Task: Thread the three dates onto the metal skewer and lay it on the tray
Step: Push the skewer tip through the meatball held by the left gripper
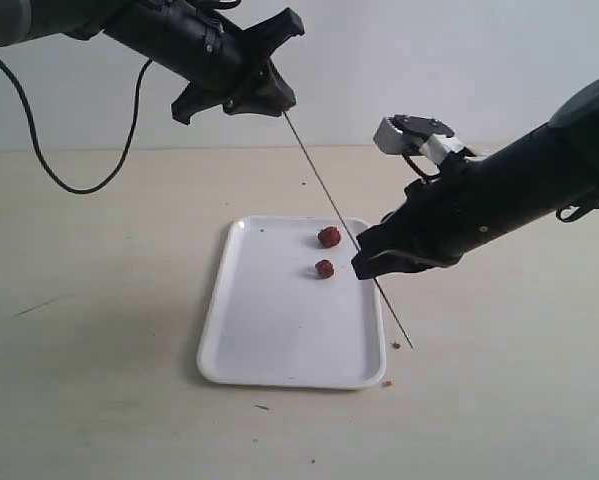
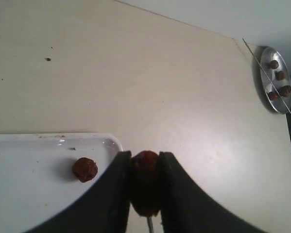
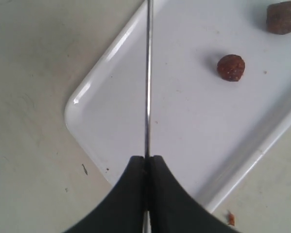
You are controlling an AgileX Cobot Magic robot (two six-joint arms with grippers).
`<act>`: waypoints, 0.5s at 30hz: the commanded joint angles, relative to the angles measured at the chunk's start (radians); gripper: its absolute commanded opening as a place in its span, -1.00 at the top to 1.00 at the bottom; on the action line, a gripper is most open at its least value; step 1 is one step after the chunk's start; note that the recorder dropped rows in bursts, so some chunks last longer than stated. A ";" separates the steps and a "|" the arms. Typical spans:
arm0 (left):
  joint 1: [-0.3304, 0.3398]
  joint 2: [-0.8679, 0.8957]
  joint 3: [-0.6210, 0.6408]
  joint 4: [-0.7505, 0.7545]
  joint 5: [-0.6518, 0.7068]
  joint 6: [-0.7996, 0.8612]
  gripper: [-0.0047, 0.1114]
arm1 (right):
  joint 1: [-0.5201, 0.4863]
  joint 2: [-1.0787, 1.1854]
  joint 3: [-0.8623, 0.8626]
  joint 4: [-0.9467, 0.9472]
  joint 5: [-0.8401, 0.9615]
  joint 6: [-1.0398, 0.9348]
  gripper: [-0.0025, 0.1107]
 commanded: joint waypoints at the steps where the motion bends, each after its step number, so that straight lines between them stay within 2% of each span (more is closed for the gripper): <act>1: -0.002 -0.004 -0.001 -0.007 0.010 0.020 0.55 | 0.001 0.015 -0.042 0.028 0.003 0.001 0.96; 8: -0.002 -0.004 -0.001 -0.019 0.011 0.023 0.55 | 0.001 0.019 -0.099 0.071 -0.018 0.001 0.96; 15: -0.031 -0.004 -0.001 -0.019 0.007 0.031 0.55 | 0.001 0.020 -0.153 0.099 -0.031 0.001 0.96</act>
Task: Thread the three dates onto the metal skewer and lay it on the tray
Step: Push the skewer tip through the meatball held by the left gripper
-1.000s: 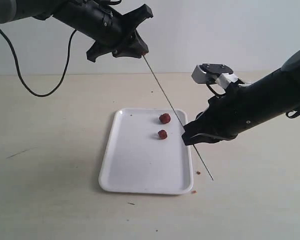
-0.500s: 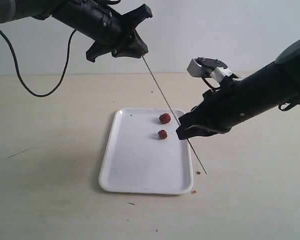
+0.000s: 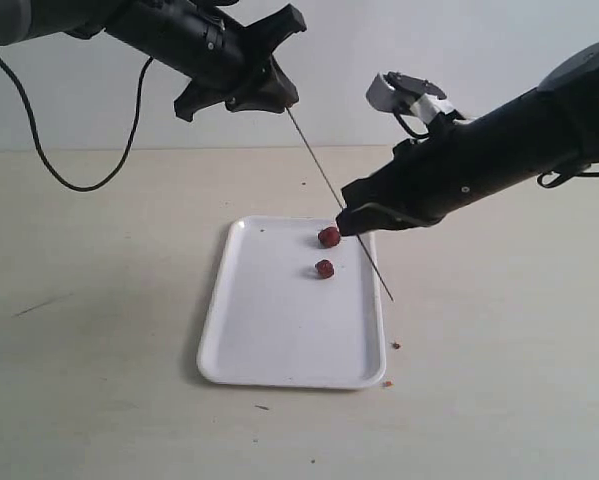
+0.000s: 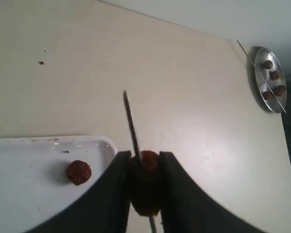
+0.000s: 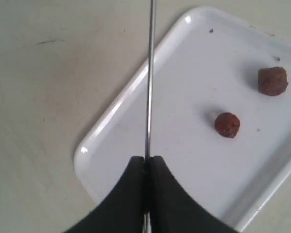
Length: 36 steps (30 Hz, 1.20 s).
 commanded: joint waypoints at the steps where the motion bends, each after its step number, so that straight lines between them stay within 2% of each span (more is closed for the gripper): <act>1: -0.028 -0.004 -0.001 -0.004 0.011 0.010 0.55 | 0.001 -0.002 -0.047 0.049 -0.035 -0.009 0.96; 12: -0.084 -0.004 -0.001 -0.004 0.020 0.010 0.55 | 0.001 -0.002 -0.078 0.063 -0.104 -0.009 0.96; 19: -0.096 -0.004 -0.001 0.002 0.020 0.010 0.53 | 0.001 -0.002 -0.078 0.124 -0.134 -0.013 0.96; 21: -0.096 -0.004 -0.001 0.008 0.022 0.010 0.37 | 0.001 -0.002 -0.078 0.124 -0.142 -0.013 0.96; 24: -0.096 -0.004 -0.001 0.027 0.022 0.018 -0.04 | 0.001 -0.002 -0.078 0.124 -0.143 -0.020 0.96; 25: -0.096 -0.004 -0.001 0.027 0.020 0.028 -0.10 | 0.001 -0.002 -0.078 0.124 -0.146 -0.020 0.96; 31: -0.084 -0.004 -0.001 0.041 0.018 0.033 -0.12 | 0.001 -0.002 -0.078 0.114 -0.145 -0.020 0.96; 36: -0.063 -0.021 -0.001 0.043 0.018 0.058 -0.12 | 0.001 -0.002 -0.078 0.032 -0.149 0.001 0.96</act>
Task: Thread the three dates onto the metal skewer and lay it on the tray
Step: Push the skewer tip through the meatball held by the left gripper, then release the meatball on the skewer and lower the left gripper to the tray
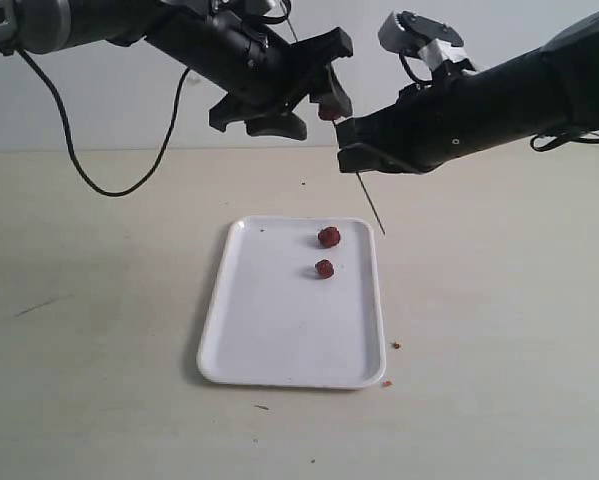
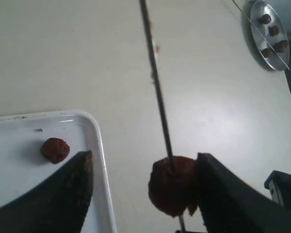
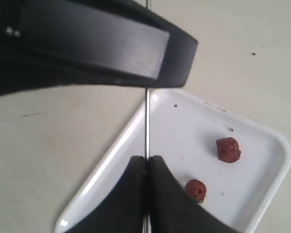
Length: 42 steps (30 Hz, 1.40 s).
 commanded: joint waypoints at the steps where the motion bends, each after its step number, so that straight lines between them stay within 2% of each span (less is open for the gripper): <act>1: 0.021 -0.025 -0.001 0.008 -0.004 0.024 -0.12 | 0.001 -0.003 -0.008 -0.082 -0.009 0.022 0.96; 6: 0.028 -0.044 -0.001 0.017 -0.001 0.054 -0.12 | 0.001 -0.003 -0.008 -0.157 -0.060 0.077 0.96; 18: 0.028 -0.049 0.001 0.037 0.058 0.108 -0.12 | -0.004 -0.005 -0.008 -0.170 -0.137 0.077 0.96; 22: 0.026 -0.037 0.003 0.079 0.121 0.148 -0.12 | -0.061 -0.005 -0.008 -0.215 -0.135 0.077 0.96; 25: 0.017 -0.017 0.003 0.132 0.165 0.181 -0.12 | -0.131 -0.005 -0.008 -0.224 -0.070 0.072 0.96; 30: -0.047 0.034 0.003 0.313 0.186 0.204 -0.12 | -0.223 -0.005 0.019 -0.239 0.050 0.064 0.96; 33: -0.101 0.072 0.003 0.407 0.182 0.292 -0.12 | -0.240 -0.005 0.067 -0.241 0.047 0.004 0.96; 36: -0.156 0.108 0.003 0.458 0.162 0.389 -0.12 | -0.243 -0.005 0.091 -0.237 0.003 -0.035 0.96; 42: -0.220 0.175 0.003 0.506 0.075 0.389 -0.12 | -0.243 -0.005 0.091 -0.237 -0.001 -0.038 0.96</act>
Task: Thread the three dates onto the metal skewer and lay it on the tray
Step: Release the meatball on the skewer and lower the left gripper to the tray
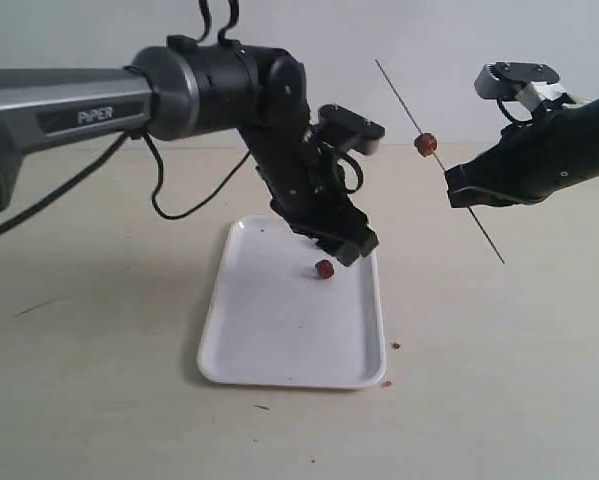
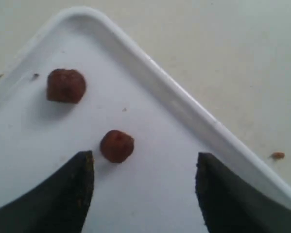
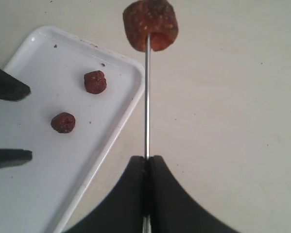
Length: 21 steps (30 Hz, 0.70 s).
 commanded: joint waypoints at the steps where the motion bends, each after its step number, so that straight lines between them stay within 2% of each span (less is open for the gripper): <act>1: -0.033 0.041 0.001 0.068 -0.062 0.002 -0.12 | -0.006 -0.005 0.003 0.002 -0.004 -0.017 0.96; 7: -0.035 0.059 0.001 0.186 -0.078 -0.085 -0.12 | -0.006 -0.005 0.003 0.002 -0.002 -0.015 0.96; 21: -0.034 0.109 0.001 0.192 -0.102 -0.095 -0.12 | -0.006 -0.005 0.003 0.008 0.005 -0.017 0.96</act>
